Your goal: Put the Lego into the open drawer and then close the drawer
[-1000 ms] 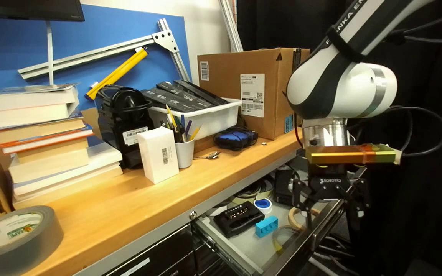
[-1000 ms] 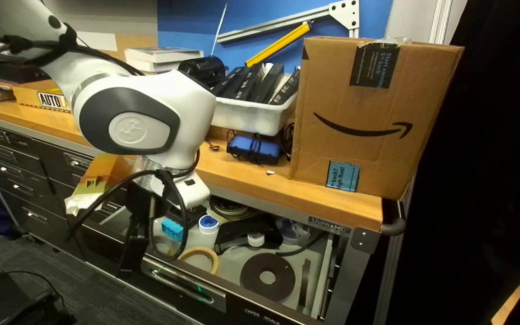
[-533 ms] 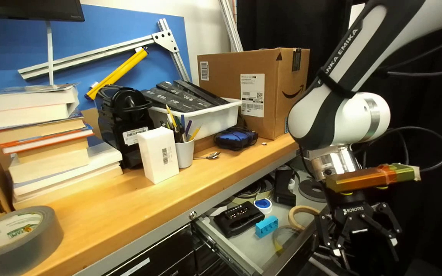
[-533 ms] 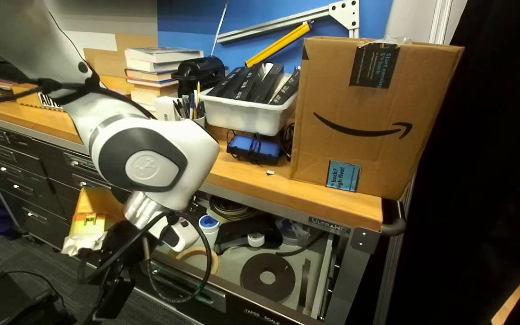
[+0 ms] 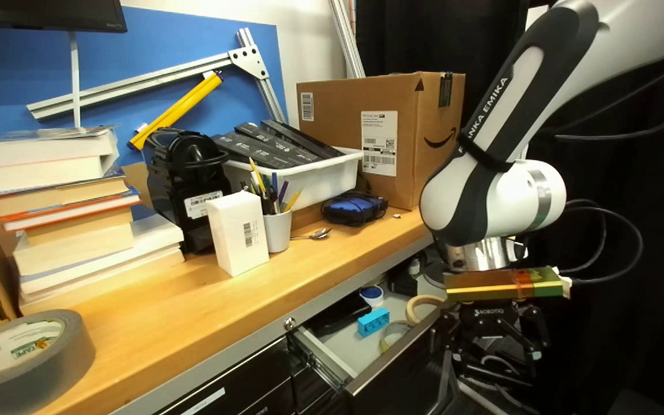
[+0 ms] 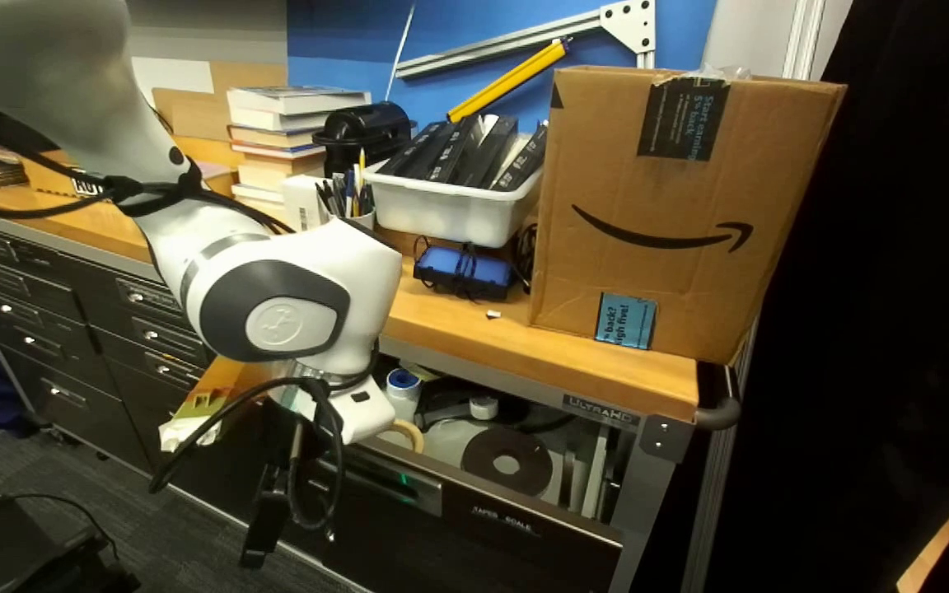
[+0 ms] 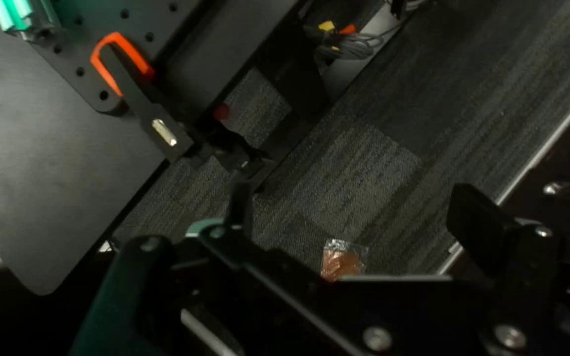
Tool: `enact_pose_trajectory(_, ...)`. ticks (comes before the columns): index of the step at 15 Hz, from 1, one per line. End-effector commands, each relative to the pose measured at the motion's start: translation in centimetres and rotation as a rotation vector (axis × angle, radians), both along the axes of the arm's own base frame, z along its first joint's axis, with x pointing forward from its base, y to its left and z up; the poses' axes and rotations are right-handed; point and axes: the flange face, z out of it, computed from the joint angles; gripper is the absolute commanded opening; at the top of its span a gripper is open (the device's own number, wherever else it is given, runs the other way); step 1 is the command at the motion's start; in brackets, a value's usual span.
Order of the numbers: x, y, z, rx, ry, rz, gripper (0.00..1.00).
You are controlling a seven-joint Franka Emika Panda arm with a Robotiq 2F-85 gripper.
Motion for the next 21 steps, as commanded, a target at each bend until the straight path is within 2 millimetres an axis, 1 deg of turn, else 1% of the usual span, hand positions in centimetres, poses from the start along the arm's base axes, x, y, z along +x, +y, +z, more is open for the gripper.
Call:
enact_pose_trajectory(1,4.5,1.8,1.3,-0.111,-0.129,-0.101,1.0)
enact_pose_trajectory(4,7.7,3.1,1.4,-0.211,-0.195,-0.177,1.0)
enact_pose_trajectory(8,11.2,4.7,0.9,-0.281,-0.238,-0.193,1.0)
enact_pose_trajectory(10,12.6,6.0,1.0,-0.286,-0.296,-0.183,1.0)
enact_pose_trajectory(12,13.2,7.1,1.5,-0.295,-0.346,-0.161,1.0)
enact_pose_trajectory(14,11.9,7.3,2.5,-0.283,-0.339,-0.132,1.0)
enact_pose_trajectory(15,10.5,7.2,3.5,-0.243,-0.301,-0.092,1.0)
enact_pose_trajectory(16,9.6,7.2,4.7,-0.209,-0.305,-0.063,1.0)
enact_pose_trajectory(17,8.1,7.1,6.6,-0.155,-0.319,-0.002,1.0)
enact_pose_trajectory(19,6.9,7.1,9.1,-0.094,-0.31,0.092,1.0)
enact_pose_trajectory(21,5.5,6.8,12.7,-0.034,-0.295,0.193,1.0)
